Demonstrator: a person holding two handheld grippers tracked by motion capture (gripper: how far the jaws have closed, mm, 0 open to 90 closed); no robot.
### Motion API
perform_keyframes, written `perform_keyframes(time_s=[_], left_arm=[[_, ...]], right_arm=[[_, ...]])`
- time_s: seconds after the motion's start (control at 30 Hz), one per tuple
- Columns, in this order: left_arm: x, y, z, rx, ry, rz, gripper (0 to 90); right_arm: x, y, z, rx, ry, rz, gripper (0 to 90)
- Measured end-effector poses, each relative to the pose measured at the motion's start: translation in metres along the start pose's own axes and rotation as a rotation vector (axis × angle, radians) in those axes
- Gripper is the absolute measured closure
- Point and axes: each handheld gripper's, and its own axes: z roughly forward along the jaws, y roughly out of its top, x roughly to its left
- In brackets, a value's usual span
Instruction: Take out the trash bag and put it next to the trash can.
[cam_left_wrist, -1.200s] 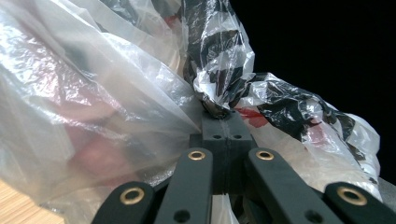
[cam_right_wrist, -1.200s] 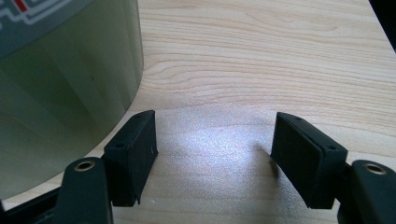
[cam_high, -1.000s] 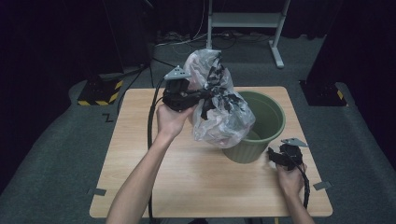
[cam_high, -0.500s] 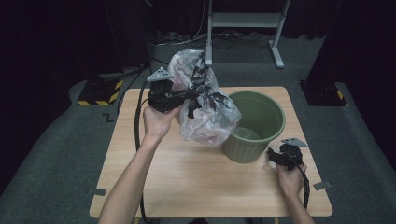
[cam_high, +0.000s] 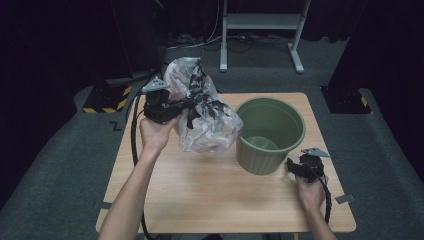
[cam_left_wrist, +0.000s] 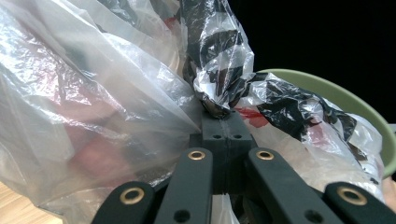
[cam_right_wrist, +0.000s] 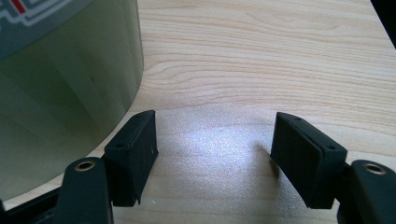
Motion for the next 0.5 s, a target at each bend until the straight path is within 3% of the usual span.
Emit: perform_keyframes(time_s=[0.5], left_arm=[[0.026, -0.036, 0.006, 0.064, 0.076, -0.015, 90.0]], right_arm=[[0.000, 0.000, 0.000, -0.001, 0.001, 0.001, 31.1]])
